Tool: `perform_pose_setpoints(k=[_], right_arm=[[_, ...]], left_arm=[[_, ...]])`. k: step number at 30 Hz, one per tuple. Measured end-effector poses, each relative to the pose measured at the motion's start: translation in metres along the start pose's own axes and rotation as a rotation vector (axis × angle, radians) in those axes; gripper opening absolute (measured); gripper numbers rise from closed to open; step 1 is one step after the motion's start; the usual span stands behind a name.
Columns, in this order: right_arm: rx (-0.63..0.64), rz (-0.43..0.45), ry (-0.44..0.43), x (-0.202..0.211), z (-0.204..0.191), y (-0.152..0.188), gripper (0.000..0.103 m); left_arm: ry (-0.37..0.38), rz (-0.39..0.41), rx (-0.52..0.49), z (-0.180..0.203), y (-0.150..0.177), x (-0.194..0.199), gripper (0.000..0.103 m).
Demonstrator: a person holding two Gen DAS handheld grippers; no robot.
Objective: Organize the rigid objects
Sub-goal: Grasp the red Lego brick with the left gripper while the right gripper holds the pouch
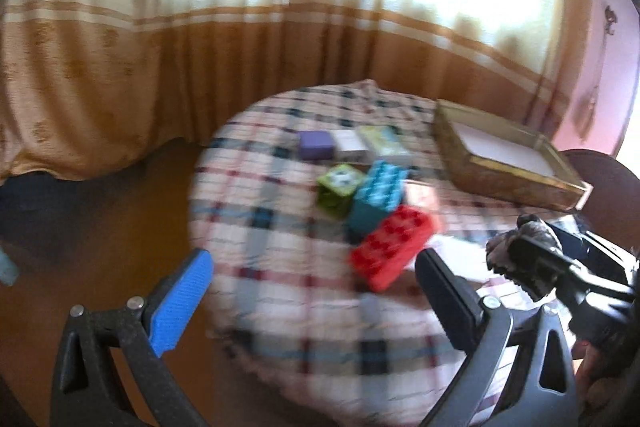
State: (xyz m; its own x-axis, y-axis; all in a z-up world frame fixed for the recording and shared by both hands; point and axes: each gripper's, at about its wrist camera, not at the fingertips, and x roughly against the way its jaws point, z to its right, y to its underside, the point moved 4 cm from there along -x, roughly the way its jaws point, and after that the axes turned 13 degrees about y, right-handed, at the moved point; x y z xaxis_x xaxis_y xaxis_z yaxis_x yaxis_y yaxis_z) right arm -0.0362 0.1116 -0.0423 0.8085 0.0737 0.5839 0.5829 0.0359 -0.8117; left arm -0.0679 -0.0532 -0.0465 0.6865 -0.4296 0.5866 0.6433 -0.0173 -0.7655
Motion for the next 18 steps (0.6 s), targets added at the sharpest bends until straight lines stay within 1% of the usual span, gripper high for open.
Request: perform_pose_setpoints(k=[2, 5, 6, 7, 8, 10, 11, 12, 13, 15, 16, 17, 18], right_arm=[[-0.06, 0.0, 0.035, 0.004, 0.02, -0.001, 0.053], [-0.074, 0.017, 0.086, 0.009, 0.034, 0.0, 0.053], [-0.078, 0.016, 0.09, 0.009, 0.037, 0.0, 0.053], [-0.088, 0.012, 0.093, 0.009, 0.04, 0.001, 0.053], [-0.097, 0.008, 0.093, 0.008, 0.042, 0.002, 0.053], [-0.112, -0.003, 0.091, 0.006, 0.043, 0.003, 0.053], [-0.116, -0.006, 0.087, 0.004, 0.042, 0.003, 0.053], [-0.118, -0.006, 0.085, 0.005, 0.045, 0.004, 0.053], [-0.117, -0.006, 0.083, 0.005, 0.045, 0.004, 0.053], [-0.114, -0.005, 0.082, 0.005, 0.045, 0.005, 0.053], [-0.115, -0.008, 0.082, 0.004, 0.044, 0.004, 0.053], [-0.118, -0.01, 0.082, 0.003, 0.044, 0.005, 0.053], [-0.121, -0.012, 0.081, 0.004, 0.045, 0.005, 0.053]], left_arm=[[0.024, -0.014, -0.021, 0.01, -0.004, -0.013, 0.103], [0.044, -0.056, -0.087, 0.026, -0.007, -0.034, 0.102], [0.048, -0.063, -0.106, 0.03, -0.007, -0.038, 0.102], [0.034, -0.081, -0.125, 0.033, -0.007, -0.045, 0.101], [0.025, -0.098, -0.131, 0.033, -0.007, -0.05, 0.094], [0.02, -0.138, -0.123, 0.03, -0.005, -0.061, 0.086], [0.03, -0.15, -0.101, 0.027, -0.003, -0.065, 0.086], [0.056, -0.142, -0.068, 0.023, -0.003, -0.064, 0.086], [0.084, -0.146, -0.025, 0.017, -0.003, -0.065, 0.082], [0.13, -0.141, 0.021, 0.011, -0.001, -0.063, 0.069], [0.16, -0.133, 0.053, 0.008, 0.0, -0.061, 0.056], [0.17, -0.124, 0.067, 0.007, 0.001, -0.059, 0.047], [0.18, -0.109, 0.076, 0.006, 0.003, -0.055, 0.041]])
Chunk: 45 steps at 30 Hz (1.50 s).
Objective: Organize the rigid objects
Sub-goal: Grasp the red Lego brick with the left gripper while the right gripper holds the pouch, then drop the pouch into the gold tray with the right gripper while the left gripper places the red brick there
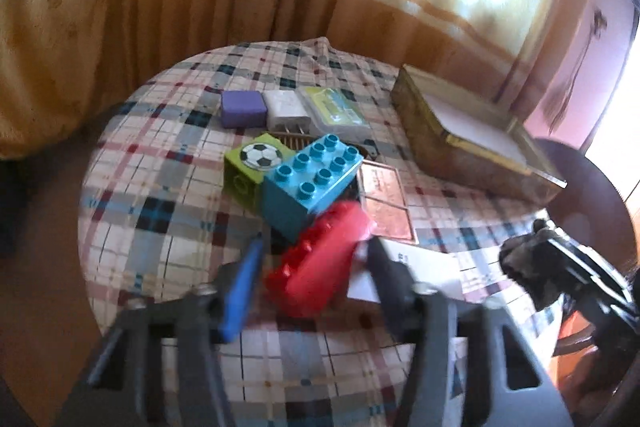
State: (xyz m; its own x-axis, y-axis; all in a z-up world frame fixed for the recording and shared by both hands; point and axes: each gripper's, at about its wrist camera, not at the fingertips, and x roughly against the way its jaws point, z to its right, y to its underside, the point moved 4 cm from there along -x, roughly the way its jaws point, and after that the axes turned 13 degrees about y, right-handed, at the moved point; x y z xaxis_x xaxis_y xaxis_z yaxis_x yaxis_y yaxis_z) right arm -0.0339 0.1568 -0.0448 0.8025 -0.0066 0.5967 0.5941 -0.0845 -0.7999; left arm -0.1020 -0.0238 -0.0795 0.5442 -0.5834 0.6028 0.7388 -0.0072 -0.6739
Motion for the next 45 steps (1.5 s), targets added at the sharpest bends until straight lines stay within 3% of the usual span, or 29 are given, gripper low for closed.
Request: perform_pose_setpoints(k=[2, 7, 9, 11, 14, 15, 17, 18, 21, 25, 27, 28, 29, 33, 37, 45], right_arm=[[-0.008, -0.004, 0.0, -0.001, 0.001, 0.001, 0.053], [-0.003, -0.006, -0.004, 0.0, -0.001, 0.002, 0.053], [0.0, -0.006, -0.006, 0.001, -0.002, 0.002, 0.053], [-0.004, -0.007, -0.009, 0.0, -0.003, 0.002, 0.053], [-0.006, -0.005, -0.008, 0.0, -0.001, 0.001, 0.053], [-0.008, -0.005, -0.008, 0.001, -0.001, 0.001, 0.053], [-0.018, -0.004, -0.009, 0.0, 0.002, 0.0, 0.053], [-0.022, -0.006, -0.01, 0.0, 0.004, 0.0, 0.053], [-0.034, -0.023, -0.017, -0.004, 0.004, 0.002, 0.053], [-0.028, -0.017, -0.016, -0.003, 0.002, 0.002, 0.053], [-0.028, -0.011, -0.015, -0.002, 0.002, 0.002, 0.053], [-0.028, -0.009, -0.012, -0.001, 0.002, 0.002, 0.053], [-0.028, -0.008, -0.01, -0.001, 0.002, 0.002, 0.053], [-0.032, 0.006, -0.002, 0.001, 0.006, 0.0, 0.053], [-0.04, 0.031, 0.011, 0.004, 0.011, -0.006, 0.053], [-0.061, 0.112, 0.1, 0.01, 0.042, -0.028, 0.053]], left_arm=[[0.006, 0.013, -0.006, 0.002, 0.002, 0.001, 0.032], [0.003, 0.015, -0.011, 0.006, -0.001, -0.004, 0.031], [-0.019, 0.011, 0.008, 0.004, -0.005, -0.007, 0.038], [-0.059, -0.012, 0.04, -0.001, -0.01, -0.012, 0.059], [-0.09, -0.022, 0.112, -0.014, -0.011, -0.01, 0.064], [-0.106, -0.02, 0.126, -0.019, -0.01, -0.008, 0.062], [-0.146, -0.039, 0.085, -0.021, -0.006, -0.006, 0.043], [-0.172, -0.05, 0.057, -0.019, -0.005, -0.006, 0.041], [-0.227, -0.07, 0.0, -0.013, -0.002, -0.008, 0.042], [-0.219, -0.105, -0.019, -0.01, 0.001, -0.017, 0.043], [-0.244, -0.088, -0.062, -0.005, 0.003, -0.02, 0.039], [-0.252, -0.081, -0.082, -0.003, 0.004, -0.02, 0.031], [-0.233, -0.08, -0.081, -0.002, 0.005, -0.019, 0.024], [-0.161, -0.05, -0.023, -0.004, 0.003, -0.009, 0.022], [-0.129, 0.017, -0.026, 0.003, -0.002, 0.008, 0.022], [-0.067, 0.113, -0.149, 0.056, -0.038, 0.023, 0.022]])
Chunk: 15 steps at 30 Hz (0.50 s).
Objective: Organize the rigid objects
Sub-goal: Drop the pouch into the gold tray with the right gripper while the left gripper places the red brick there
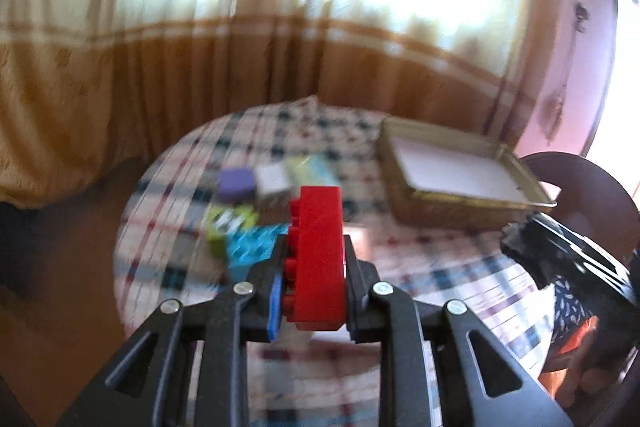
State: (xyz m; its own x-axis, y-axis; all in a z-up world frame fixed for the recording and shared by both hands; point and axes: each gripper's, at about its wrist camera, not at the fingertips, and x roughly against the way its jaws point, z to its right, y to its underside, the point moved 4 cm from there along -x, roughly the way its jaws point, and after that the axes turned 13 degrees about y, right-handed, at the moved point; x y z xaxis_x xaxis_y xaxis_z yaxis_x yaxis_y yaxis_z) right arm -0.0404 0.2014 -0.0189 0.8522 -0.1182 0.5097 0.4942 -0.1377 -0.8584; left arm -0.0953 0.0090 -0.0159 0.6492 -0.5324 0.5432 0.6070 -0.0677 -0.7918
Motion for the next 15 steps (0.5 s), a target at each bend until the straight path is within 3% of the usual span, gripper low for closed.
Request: perform_pose_setpoints(k=[9, 15], right_arm=[[-0.084, 0.093, 0.208, -0.024, 0.064, -0.042, 0.053], [-0.101, 0.089, 0.317, -0.051, 0.092, -0.057, 0.053]], left_arm=[[0.119, -0.008, -0.072, 0.071, -0.03, -0.062, 0.022], [0.138, -0.028, -0.085, 0.105, -0.047, -0.112, 0.022]])
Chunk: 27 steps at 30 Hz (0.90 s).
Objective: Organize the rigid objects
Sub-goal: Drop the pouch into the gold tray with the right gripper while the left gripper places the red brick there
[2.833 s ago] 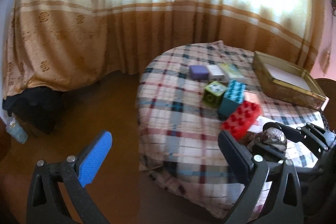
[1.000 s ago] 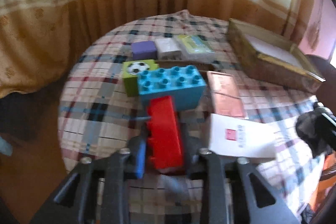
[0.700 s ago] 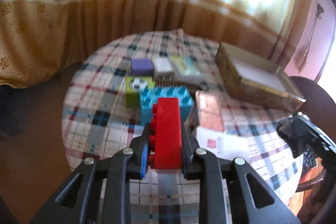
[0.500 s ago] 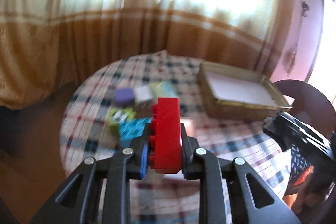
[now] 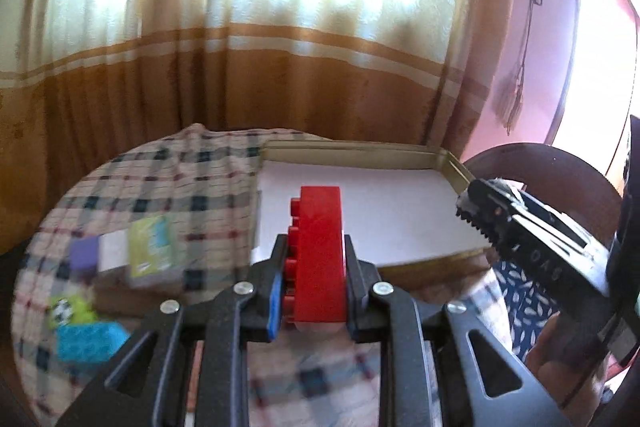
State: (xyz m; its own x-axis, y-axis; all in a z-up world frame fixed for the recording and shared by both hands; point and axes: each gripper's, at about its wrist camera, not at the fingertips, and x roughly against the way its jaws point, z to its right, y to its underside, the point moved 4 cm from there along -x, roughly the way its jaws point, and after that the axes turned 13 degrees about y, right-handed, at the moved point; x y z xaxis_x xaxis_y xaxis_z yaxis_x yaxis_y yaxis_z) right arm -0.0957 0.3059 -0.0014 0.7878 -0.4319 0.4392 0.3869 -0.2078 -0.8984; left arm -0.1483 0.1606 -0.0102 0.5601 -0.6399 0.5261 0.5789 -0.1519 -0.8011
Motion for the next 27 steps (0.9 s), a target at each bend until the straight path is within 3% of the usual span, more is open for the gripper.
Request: perform_pose_setpoints(k=[6, 14, 18, 19, 21, 22, 23, 25, 27], right_arm=[[-0.051, -0.051, 0.059, -0.037, 0.019, -0.004, 0.054], [-0.047, -0.081, 0.074, -0.059, 0.021, -0.002, 0.051], [-0.054, -0.078, 0.062, -0.063, 0.022, 0.001, 0.051], [-0.057, -0.084, 0.05, -0.065, 0.022, 0.001, 0.052], [-0.077, -0.091, 0.027, -0.064, 0.024, 0.001, 0.066], [-0.101, -0.079, 0.024, -0.06, 0.027, 0.001, 0.072], [-0.129, -0.054, 0.031, -0.053, 0.032, 0.001, 0.079], [-0.17, -0.011, 0.039, -0.041, 0.039, 0.0, 0.085], [-0.194, 0.022, 0.035, -0.028, 0.041, 0.0, 0.087]], left_arm=[[0.006, -0.056, 0.012, 0.013, -0.006, -0.045, 0.022], [-0.011, -0.1, 0.012, 0.018, -0.004, -0.077, 0.022], [-0.068, -0.119, -0.021, 0.019, 0.0, -0.087, 0.023], [-0.093, -0.119, -0.034, 0.018, 0.0, -0.087, 0.028], [-0.115, -0.124, -0.035, 0.019, 0.001, -0.084, 0.06], [-0.121, -0.11, -0.026, 0.019, 0.001, -0.078, 0.084], [-0.14, -0.073, -0.022, 0.019, -0.001, -0.068, 0.1], [-0.169, -0.002, -0.039, 0.019, -0.004, -0.05, 0.103], [-0.171, 0.004, -0.056, 0.022, -0.005, -0.042, 0.103]])
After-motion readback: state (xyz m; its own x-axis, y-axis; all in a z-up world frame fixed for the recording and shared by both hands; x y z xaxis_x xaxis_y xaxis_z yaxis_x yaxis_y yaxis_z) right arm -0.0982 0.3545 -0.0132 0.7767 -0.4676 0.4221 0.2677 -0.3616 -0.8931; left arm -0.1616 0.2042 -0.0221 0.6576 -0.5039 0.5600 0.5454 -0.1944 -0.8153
